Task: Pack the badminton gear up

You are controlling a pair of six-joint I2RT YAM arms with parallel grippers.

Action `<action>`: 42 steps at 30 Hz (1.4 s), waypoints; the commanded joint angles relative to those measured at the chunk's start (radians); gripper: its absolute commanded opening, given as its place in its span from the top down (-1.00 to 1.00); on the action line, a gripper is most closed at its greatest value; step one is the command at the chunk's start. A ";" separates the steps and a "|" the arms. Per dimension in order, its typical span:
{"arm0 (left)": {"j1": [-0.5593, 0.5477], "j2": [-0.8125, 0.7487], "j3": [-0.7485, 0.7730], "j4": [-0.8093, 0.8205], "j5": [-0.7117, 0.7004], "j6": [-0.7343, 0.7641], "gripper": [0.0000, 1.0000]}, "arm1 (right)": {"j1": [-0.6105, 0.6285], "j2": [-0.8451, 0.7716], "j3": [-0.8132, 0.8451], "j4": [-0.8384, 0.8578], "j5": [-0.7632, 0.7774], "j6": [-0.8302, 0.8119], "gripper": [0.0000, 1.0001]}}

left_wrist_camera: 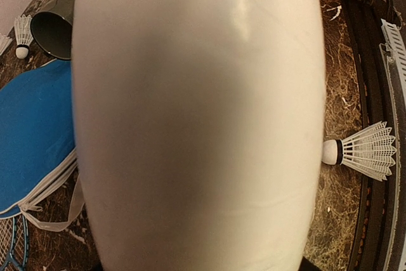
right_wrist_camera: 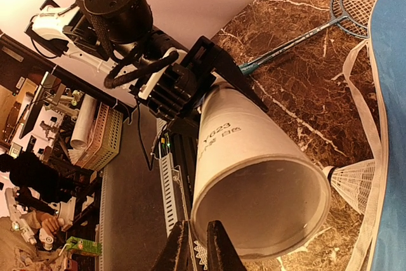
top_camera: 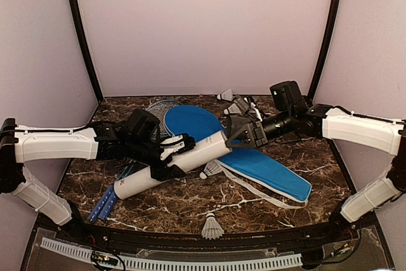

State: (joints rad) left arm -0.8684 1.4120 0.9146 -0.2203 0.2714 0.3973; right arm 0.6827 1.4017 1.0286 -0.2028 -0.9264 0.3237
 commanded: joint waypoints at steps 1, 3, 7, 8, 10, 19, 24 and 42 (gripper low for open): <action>-0.006 -0.004 0.013 -0.010 0.006 0.011 -0.16 | 0.011 -0.003 -0.015 0.045 -0.026 0.002 0.76; -0.006 -0.002 0.015 -0.011 0.006 0.011 -0.16 | 0.013 -0.001 -0.014 0.045 -0.028 0.002 0.75; -0.007 -0.004 0.013 -0.013 0.007 0.011 -0.16 | 0.016 0.003 -0.013 0.044 -0.026 0.000 0.74; -0.007 -0.005 0.013 -0.013 0.006 0.011 -0.16 | 0.017 0.003 -0.013 0.044 -0.024 -0.002 0.73; -0.007 -0.004 0.013 -0.012 0.006 0.011 -0.16 | 0.018 0.008 -0.016 0.042 -0.018 -0.003 0.72; -0.007 0.002 0.012 -0.013 0.000 0.014 -0.16 | 0.010 -0.008 -0.020 0.054 -0.002 -0.009 0.97; -0.008 0.005 0.011 -0.011 -0.003 0.017 -0.16 | -0.015 -0.017 -0.018 0.043 -0.024 -0.020 1.00; -0.009 0.016 0.012 -0.013 -0.007 0.020 -0.16 | -0.117 -0.087 -0.049 -0.033 -0.041 -0.074 1.00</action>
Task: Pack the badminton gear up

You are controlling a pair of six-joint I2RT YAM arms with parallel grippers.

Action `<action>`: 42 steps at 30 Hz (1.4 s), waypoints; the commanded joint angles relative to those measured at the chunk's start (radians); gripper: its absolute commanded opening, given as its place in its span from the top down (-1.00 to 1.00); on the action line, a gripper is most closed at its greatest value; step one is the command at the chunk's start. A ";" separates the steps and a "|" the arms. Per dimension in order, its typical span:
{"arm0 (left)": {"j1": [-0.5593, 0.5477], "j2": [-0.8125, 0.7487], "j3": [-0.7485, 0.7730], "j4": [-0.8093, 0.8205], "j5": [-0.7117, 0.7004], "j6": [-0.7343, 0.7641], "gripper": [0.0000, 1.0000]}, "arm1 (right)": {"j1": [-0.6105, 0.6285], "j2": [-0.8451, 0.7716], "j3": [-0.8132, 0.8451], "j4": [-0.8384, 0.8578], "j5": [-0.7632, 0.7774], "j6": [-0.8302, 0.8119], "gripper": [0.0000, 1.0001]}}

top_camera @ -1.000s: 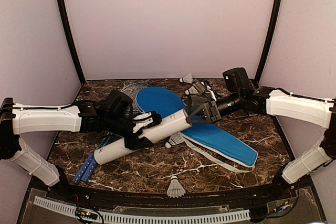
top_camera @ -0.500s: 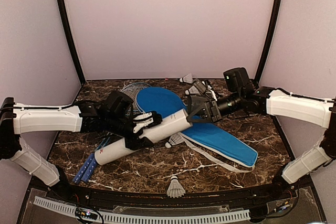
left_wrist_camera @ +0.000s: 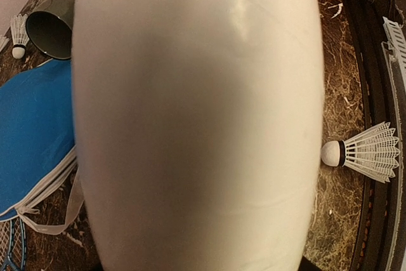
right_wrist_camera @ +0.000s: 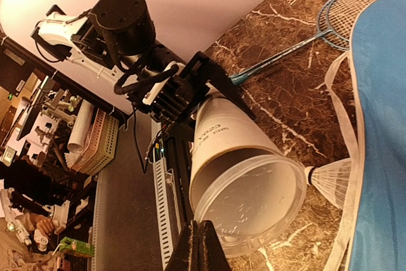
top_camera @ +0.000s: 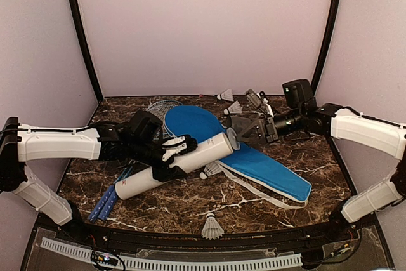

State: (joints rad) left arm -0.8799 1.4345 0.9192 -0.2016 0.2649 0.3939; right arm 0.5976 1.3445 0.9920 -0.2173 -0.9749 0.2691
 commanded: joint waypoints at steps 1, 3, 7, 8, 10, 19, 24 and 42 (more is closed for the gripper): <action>0.003 -0.006 0.007 -0.032 -0.001 0.022 -0.16 | -0.037 -0.032 -0.015 -0.028 0.008 -0.024 1.00; 0.002 -0.008 0.006 -0.032 -0.003 0.023 -0.16 | -0.048 -0.035 -0.018 -0.035 0.009 -0.029 1.00; 0.002 -0.007 0.007 -0.032 -0.005 0.023 -0.16 | -0.064 -0.047 -0.026 -0.043 0.011 -0.034 1.00; 0.002 -0.006 0.007 -0.033 -0.006 0.024 -0.16 | -0.067 -0.050 -0.028 -0.043 0.010 -0.034 1.00; 0.002 -0.007 0.007 -0.032 -0.006 0.024 -0.16 | -0.070 -0.054 -0.032 -0.043 0.011 -0.032 1.00; 0.044 -0.068 -0.004 0.016 -0.232 -0.035 -0.15 | 0.053 -0.054 -0.020 -0.252 0.354 -0.039 1.00; 0.092 -0.117 0.004 0.028 -0.230 -0.054 -0.16 | 0.217 -0.032 -0.072 -0.293 0.552 0.065 1.00; 0.106 -0.263 -0.071 0.065 -0.273 -0.036 -0.16 | 0.556 0.190 -0.081 -0.399 0.939 0.324 1.00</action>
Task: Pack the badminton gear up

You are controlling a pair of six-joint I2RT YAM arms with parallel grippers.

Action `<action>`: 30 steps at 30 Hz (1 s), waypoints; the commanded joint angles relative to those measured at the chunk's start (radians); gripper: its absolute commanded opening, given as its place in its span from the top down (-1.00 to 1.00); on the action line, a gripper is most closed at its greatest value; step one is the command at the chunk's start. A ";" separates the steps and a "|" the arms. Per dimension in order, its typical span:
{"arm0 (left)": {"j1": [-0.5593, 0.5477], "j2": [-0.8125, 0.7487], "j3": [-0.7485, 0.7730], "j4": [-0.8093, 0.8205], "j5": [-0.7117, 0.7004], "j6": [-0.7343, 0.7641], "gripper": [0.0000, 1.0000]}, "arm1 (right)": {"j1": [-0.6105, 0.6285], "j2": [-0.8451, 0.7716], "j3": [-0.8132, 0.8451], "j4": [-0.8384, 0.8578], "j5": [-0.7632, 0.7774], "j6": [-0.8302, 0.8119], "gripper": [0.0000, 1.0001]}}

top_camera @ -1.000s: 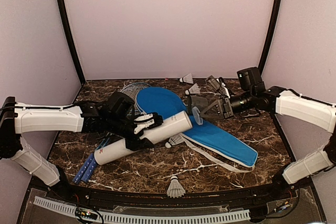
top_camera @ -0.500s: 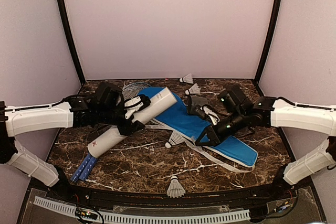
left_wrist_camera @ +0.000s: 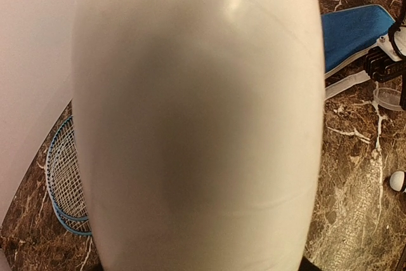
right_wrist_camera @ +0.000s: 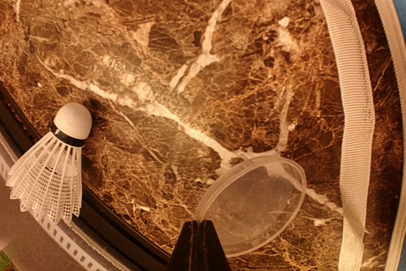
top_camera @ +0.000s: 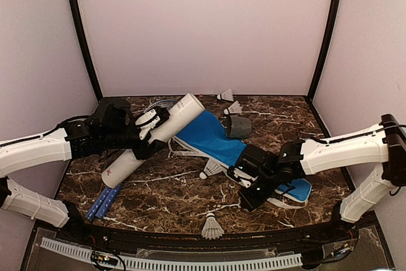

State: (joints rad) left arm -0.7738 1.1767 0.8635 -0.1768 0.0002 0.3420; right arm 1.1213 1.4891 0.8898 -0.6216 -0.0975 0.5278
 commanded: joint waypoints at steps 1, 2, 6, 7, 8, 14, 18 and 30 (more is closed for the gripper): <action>-0.002 -0.006 -0.016 0.040 -0.007 0.016 -0.16 | 0.035 0.057 0.021 0.011 0.065 0.074 1.00; -0.001 -0.008 -0.018 0.041 -0.006 0.015 -0.16 | 0.037 0.067 0.020 0.023 0.059 0.078 1.00; -0.003 -0.023 -0.031 0.055 -0.006 0.016 -0.16 | 0.040 0.083 0.017 0.047 0.045 0.063 0.82; -0.004 -0.023 -0.032 0.054 -0.008 0.015 -0.16 | 0.040 0.080 0.018 0.050 0.045 0.055 0.68; -0.004 -0.024 -0.033 0.054 -0.009 0.014 -0.16 | 0.040 0.076 0.018 0.051 0.047 0.047 0.57; -0.010 -0.026 -0.038 0.059 -0.018 0.018 -0.16 | 0.039 0.019 0.019 0.049 0.063 -0.007 0.06; -0.015 -0.034 -0.054 0.073 -0.030 0.022 -0.16 | 0.053 -0.082 -0.028 0.107 0.076 -0.026 -0.08; -0.018 -0.076 -0.081 0.103 -0.017 0.028 -0.16 | 0.136 -0.323 -0.200 0.304 0.149 -0.011 -0.27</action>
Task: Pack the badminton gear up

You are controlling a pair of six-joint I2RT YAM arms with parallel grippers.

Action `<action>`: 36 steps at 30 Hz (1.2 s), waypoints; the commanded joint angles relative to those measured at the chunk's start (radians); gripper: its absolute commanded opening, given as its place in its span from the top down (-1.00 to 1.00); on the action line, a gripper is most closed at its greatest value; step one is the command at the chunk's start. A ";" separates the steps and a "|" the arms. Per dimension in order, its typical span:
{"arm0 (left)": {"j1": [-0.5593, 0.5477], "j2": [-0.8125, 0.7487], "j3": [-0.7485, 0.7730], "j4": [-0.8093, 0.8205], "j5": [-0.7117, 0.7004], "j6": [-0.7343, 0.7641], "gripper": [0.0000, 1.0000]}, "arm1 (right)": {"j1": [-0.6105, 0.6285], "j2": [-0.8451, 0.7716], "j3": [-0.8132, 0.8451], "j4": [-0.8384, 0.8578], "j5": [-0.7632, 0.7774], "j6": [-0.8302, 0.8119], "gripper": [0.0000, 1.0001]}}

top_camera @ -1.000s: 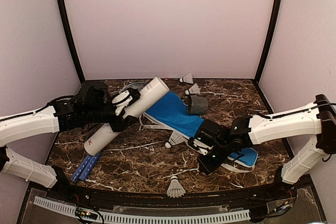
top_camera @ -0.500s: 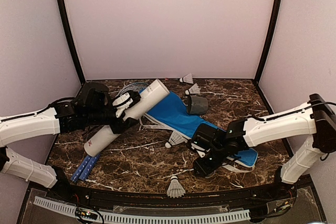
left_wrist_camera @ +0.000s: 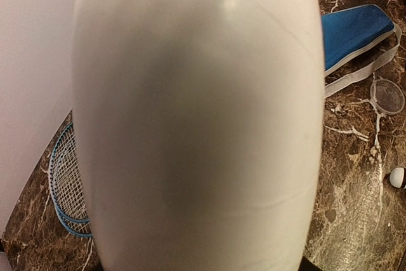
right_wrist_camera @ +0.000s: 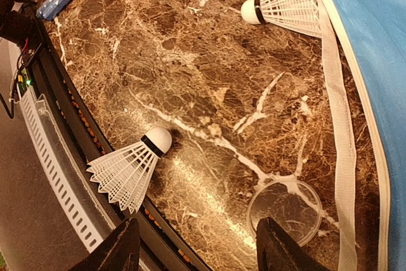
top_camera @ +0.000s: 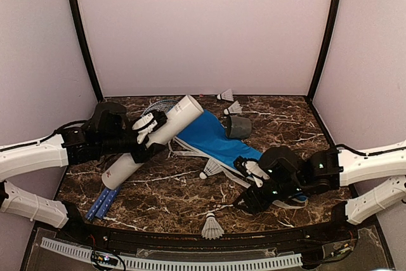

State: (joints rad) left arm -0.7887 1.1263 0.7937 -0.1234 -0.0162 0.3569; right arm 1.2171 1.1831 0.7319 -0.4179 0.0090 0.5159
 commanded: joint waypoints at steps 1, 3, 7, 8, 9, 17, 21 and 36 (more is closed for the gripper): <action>-0.003 -0.024 -0.012 0.049 -0.003 0.013 -0.16 | 0.054 -0.011 -0.047 0.114 0.051 0.002 -0.27; -0.003 -0.022 -0.011 0.048 -0.001 0.013 -0.16 | 0.089 0.015 -0.046 0.135 0.072 0.003 -0.27; -0.003 -0.018 -0.011 0.050 0.009 0.011 -0.16 | 0.140 0.082 -0.012 0.135 0.141 0.012 -0.26; -0.003 -0.017 -0.011 0.049 0.013 0.012 -0.16 | 0.149 0.096 -0.006 0.139 0.147 0.009 -0.26; -0.003 -0.017 -0.012 0.049 0.016 0.012 -0.16 | 0.160 0.111 0.002 0.140 0.157 0.007 -0.26; -0.003 -0.014 -0.014 0.052 0.031 0.009 -0.16 | 0.248 0.204 0.048 0.176 0.216 -0.005 -0.24; -0.003 -0.010 -0.011 0.051 0.033 0.009 -0.16 | 0.262 0.227 0.059 0.182 0.229 -0.019 -0.24; -0.004 -0.008 -0.012 0.053 0.040 0.008 -0.16 | 0.346 0.333 0.138 0.136 0.285 -0.118 -0.29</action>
State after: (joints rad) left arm -0.7887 1.1252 0.7898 -0.1043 0.0105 0.3584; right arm 1.5524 1.4845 0.8330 -0.2737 0.2436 0.4271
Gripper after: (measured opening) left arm 0.580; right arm 0.658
